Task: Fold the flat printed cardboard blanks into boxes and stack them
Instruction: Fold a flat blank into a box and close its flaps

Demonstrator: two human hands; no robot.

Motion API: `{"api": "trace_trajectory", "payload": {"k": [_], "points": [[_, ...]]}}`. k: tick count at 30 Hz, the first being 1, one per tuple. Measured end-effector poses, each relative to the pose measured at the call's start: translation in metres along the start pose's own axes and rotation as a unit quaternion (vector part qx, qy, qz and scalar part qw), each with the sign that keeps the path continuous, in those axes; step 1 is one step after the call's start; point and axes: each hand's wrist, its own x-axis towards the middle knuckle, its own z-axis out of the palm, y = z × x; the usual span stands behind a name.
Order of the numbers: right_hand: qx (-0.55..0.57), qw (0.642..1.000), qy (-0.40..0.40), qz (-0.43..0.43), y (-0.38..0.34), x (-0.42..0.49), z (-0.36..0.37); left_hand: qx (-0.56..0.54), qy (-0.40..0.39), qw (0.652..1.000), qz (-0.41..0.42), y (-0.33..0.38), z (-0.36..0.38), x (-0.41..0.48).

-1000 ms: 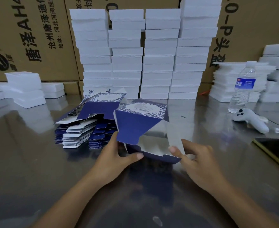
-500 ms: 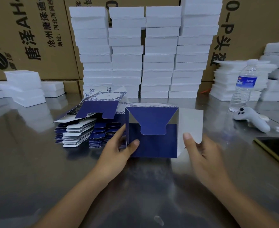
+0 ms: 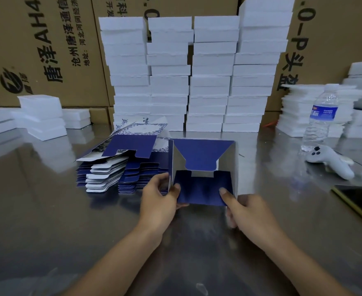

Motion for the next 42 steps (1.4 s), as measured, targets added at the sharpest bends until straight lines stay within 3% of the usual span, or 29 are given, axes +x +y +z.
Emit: {"api": "trace_trajectory", "payload": {"k": [4,7,9,17,23,30,35,42], "points": [[0.192,0.980,0.000,0.056,0.000,0.006,-0.006,-0.063,-0.013,0.996,-0.068,0.003,0.015,-0.001],[0.253,0.964,0.005,0.084,0.000,0.007,-0.011,-0.112,-0.062,0.976,-0.178,0.003,0.023,-0.004],[0.262,0.960,0.008,0.093,0.000,0.007,-0.014,-0.129,-0.101,0.966,-0.202,0.001,0.025,-0.005],[0.274,0.955,-0.042,0.104,-0.008,0.002,-0.007,-0.047,-0.085,0.992,-0.084,-0.009,0.030,-0.012],[0.276,0.956,-0.044,0.088,-0.008,0.000,-0.006,-0.112,-0.165,0.976,-0.092,-0.006,0.029,-0.014],[0.297,0.946,-0.109,0.070,-0.014,-0.006,-0.002,-0.088,-0.131,0.987,-0.038,-0.011,0.031,-0.017],[0.317,0.938,-0.124,0.062,-0.012,-0.006,-0.003,-0.099,-0.171,0.979,-0.041,-0.006,0.030,-0.018],[0.296,0.943,-0.148,0.041,-0.011,-0.007,-0.001,-0.119,-0.147,0.981,-0.050,-0.006,0.032,-0.018]]}}
